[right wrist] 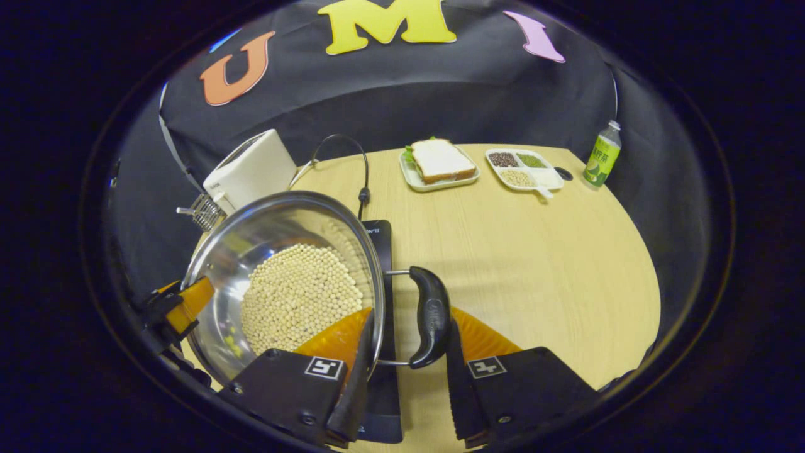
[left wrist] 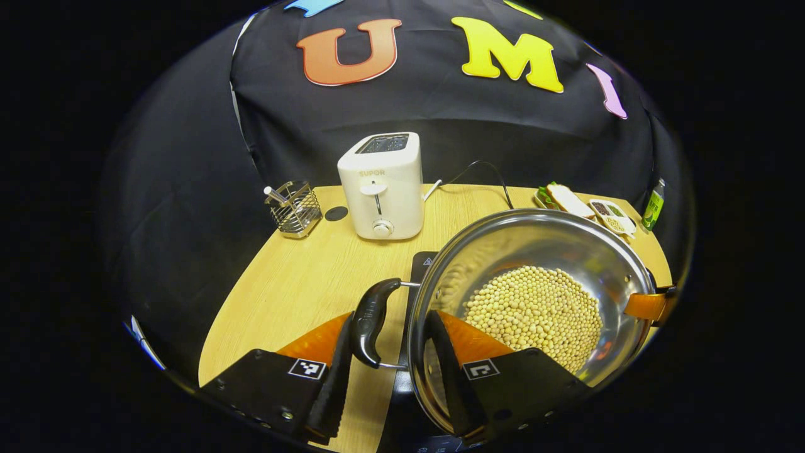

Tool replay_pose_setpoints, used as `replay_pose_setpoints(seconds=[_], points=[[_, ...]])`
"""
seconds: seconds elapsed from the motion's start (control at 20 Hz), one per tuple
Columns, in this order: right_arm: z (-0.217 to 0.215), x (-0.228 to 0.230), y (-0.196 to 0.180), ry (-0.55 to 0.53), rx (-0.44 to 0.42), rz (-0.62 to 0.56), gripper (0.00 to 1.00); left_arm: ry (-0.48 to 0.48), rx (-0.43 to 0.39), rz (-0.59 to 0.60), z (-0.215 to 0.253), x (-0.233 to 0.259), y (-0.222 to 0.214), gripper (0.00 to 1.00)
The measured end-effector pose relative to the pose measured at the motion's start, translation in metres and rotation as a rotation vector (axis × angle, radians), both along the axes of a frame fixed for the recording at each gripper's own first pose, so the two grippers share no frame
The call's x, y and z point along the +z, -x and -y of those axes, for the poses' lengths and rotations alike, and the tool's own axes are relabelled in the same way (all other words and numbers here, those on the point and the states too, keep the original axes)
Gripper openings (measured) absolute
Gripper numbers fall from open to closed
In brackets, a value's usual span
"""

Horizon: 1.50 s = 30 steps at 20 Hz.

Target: First push the handle of the pot to place it horizontally, then grasp the pot with both hands and set it on the induction cooktop.

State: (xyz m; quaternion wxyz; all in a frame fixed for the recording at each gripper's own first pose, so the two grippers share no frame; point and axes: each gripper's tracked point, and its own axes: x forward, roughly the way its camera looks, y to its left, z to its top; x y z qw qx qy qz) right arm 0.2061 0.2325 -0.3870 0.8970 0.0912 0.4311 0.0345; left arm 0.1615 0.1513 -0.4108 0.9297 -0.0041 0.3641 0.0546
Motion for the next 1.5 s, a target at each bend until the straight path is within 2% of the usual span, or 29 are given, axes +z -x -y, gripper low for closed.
replay_pose_setpoints(seconds=[0.35, 0.4, 0.45, 0.55, 0.6, 0.65, 0.75, 0.9, 1.15, 1.2, 1.25, 1.4, 1.5], points=[[0.005, -0.002, -0.001, 0.014, 0.010, 0.012, 0.60, -0.008, -0.016, 0.026, -0.002, 0.001, 0.000, 0.67], [0.010, -0.002, -0.001, 0.021, 0.000, 0.018, 0.63, -0.004, -0.015, 0.027, -0.003, 0.002, 0.002, 0.68], [0.014, 0.002, 0.000, 0.015, -0.010, 0.034, 0.77, -0.010, -0.001, 0.052, -0.007, 0.006, 0.002, 0.66], [0.015, 0.003, 0.002, 0.008, -0.003, 0.048, 0.88, -0.049, 0.009, 0.115, -0.016, 0.021, 0.001, 0.98], [0.015, 0.005, 0.003, 0.006, 0.003, 0.057, 0.90, -0.052, 0.005, 0.122, -0.016, 0.025, 0.005, 0.97], [0.015, 0.010, 0.002, 0.004, 0.010, 0.077, 0.90, -0.051, -0.003, 0.127, -0.014, 0.027, 0.008, 0.97], [0.017, 0.018, 0.004, 0.023, 0.025, 0.098, 0.83, -0.058, -0.007, 0.113, -0.014, 0.025, 0.014, 0.97], [0.020, 0.029, 0.009, 0.048, 0.045, 0.124, 0.83, -0.058, 0.011, 0.093, -0.013, 0.023, 0.023, 0.96], [0.031, 0.046, 0.021, 0.058, 0.056, 0.154, 0.86, -0.081, 0.005, 0.121, -0.006, 0.047, 0.037, 0.97], [0.038, 0.054, 0.024, 0.064, 0.057, 0.174, 0.89, -0.071, 0.009, 0.122, 0.000, 0.055, 0.042, 1.00], [0.043, 0.063, 0.027, 0.065, 0.061, 0.202, 0.89, -0.059, 0.012, 0.138, 0.007, 0.066, 0.048, 0.97], [0.064, 0.110, 0.040, 0.066, 0.067, 0.300, 0.84, -0.037, 0.009, 0.222, 0.034, 0.113, 0.064, 0.97], [0.084, 0.144, 0.050, 0.067, 0.061, 0.362, 0.85, -0.042, -0.003, 0.307, 0.059, 0.156, 0.072, 0.97]])
